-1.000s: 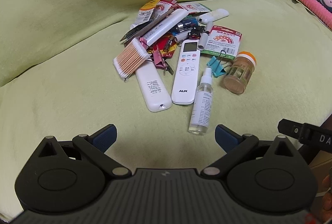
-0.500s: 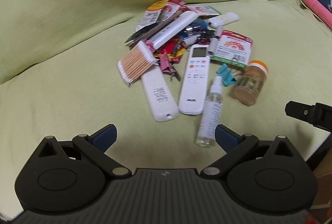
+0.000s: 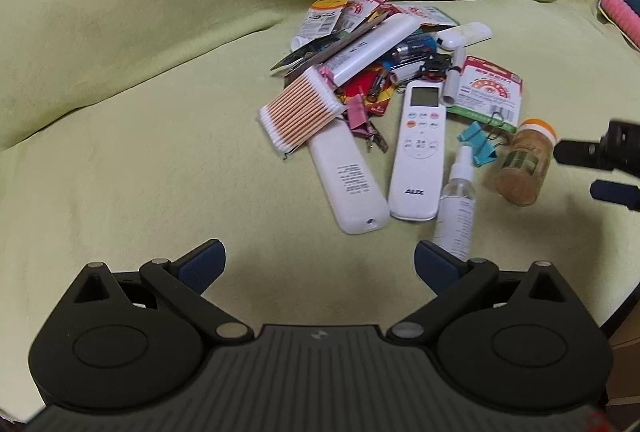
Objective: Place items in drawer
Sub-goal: 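Close the right gripper around the orange-capped glass jar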
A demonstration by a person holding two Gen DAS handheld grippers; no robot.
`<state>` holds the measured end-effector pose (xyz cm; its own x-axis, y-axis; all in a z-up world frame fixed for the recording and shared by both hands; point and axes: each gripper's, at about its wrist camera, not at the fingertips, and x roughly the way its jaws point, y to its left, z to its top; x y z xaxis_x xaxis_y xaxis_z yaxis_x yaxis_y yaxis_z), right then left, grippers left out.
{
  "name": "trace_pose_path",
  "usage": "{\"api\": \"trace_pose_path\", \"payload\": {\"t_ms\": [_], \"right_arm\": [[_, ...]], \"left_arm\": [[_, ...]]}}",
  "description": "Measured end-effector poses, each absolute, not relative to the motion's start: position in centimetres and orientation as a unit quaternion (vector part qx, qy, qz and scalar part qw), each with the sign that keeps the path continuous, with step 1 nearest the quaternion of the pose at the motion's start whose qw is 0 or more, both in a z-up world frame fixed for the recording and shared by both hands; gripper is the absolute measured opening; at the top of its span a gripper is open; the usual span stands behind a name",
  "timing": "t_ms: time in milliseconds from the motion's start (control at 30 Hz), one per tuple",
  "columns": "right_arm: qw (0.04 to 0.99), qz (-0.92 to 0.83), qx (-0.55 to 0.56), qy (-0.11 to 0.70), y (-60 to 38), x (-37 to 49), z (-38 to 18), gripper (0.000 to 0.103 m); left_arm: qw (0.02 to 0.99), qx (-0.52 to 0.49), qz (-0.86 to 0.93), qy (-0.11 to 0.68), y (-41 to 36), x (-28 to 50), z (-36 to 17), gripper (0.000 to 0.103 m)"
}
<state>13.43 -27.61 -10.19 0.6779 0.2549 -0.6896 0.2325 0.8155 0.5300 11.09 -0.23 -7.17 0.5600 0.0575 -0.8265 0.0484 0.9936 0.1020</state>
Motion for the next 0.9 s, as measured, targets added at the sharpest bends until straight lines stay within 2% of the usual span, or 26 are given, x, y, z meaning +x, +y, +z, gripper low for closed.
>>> {"api": "trace_pose_path", "payload": {"t_ms": [267,433,667,800,900], "right_arm": [[0.846,0.0,0.344,0.407,-28.8,15.8,-11.6,0.076],[0.826,-0.002,0.376,0.419,-29.1,17.0,-12.8,0.071],[0.808,0.0,0.401,0.431,-29.0,18.2,-14.0,0.07],[0.809,0.0,0.401,0.431,-29.1,18.9,-14.1,0.064],[0.809,0.001,0.395,0.435,-29.1,19.4,-14.2,0.052]], "left_arm": [[0.879,0.049,0.007,0.473,0.5,11.9,-7.7,0.101],[0.877,0.048,0.007,0.478,0.7,12.0,-8.0,0.101],[0.876,0.045,0.011,0.48,1.0,12.2,-8.3,0.101],[0.875,0.047,0.008,0.482,0.8,12.3,-8.4,0.101],[0.875,0.048,0.004,0.482,0.6,12.3,-8.4,0.101]]}}
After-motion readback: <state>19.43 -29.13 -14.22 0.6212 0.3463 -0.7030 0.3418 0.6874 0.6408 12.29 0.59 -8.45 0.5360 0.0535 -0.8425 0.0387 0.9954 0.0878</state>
